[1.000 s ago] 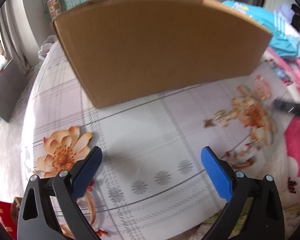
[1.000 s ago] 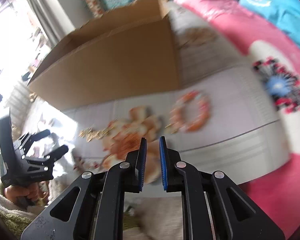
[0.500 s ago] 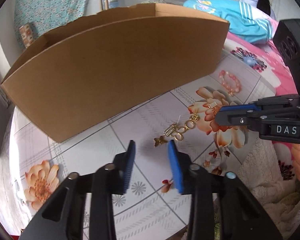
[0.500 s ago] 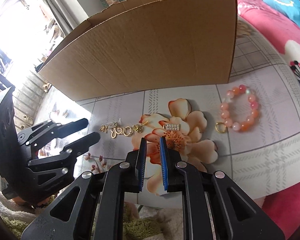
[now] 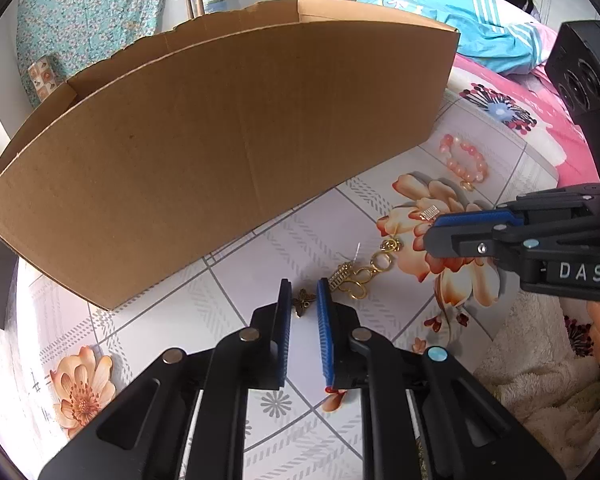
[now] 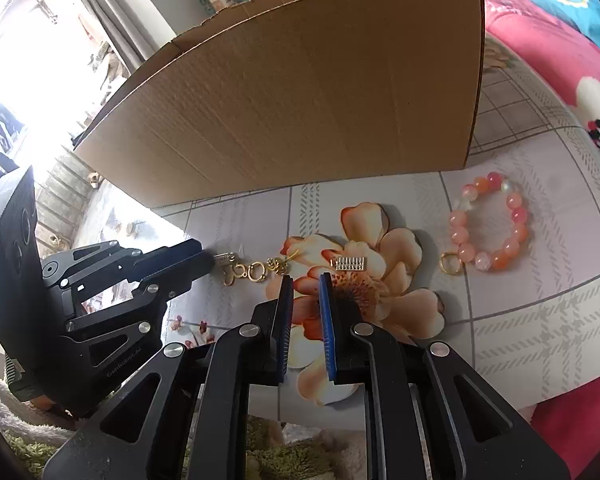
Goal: Organize jewelry
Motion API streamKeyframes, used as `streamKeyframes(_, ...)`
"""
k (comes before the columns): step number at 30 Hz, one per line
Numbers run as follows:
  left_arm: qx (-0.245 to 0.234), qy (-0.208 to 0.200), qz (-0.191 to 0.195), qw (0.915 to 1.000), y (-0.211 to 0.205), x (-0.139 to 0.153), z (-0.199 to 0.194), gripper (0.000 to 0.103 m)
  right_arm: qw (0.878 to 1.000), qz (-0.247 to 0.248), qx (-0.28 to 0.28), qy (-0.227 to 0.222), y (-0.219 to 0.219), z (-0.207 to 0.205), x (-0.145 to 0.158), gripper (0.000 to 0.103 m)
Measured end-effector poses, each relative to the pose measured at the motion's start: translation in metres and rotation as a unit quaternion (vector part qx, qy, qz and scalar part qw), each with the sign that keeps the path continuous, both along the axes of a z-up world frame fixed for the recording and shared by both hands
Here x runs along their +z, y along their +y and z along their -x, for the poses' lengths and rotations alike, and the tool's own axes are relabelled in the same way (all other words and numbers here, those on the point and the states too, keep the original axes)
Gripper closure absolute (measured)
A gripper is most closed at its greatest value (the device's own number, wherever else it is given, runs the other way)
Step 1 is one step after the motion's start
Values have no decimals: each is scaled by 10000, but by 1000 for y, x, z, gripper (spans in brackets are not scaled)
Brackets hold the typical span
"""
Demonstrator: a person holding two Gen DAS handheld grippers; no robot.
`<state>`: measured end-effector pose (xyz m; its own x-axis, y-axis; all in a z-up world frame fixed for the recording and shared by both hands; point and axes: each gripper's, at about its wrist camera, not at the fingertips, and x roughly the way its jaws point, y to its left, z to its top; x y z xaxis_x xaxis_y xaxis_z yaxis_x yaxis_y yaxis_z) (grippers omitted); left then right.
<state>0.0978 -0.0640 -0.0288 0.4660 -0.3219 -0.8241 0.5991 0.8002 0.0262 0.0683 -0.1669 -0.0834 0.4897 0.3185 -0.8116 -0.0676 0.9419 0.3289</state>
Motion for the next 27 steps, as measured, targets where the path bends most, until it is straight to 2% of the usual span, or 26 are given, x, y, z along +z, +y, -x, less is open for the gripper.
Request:
streamKeyframes(10, 83, 24, 113, 9999, 9, 2, 1, 91, 9998, 167, 7, -143, -5, 0, 11, 89)
streamKeyframes(13, 154, 37, 144, 9998, 12, 2, 1, 91, 9992, 366, -33, -179, -5, 1, 13, 88)
streamKeyframes(16, 193, 49, 190, 9996, 14, 2, 1, 91, 9980, 585, -113, -208, -6, -3, 13, 80)
streamKeyframes(21, 215, 38, 284, 9994, 17, 3, 2, 91, 9961, 855, -148, -179, -7, -10, 11, 80)
streamKeyframes(27, 205, 24, 353, 9992, 18, 3, 1, 91, 9893, 1433, -34, -263, 9, -15, 11, 80)
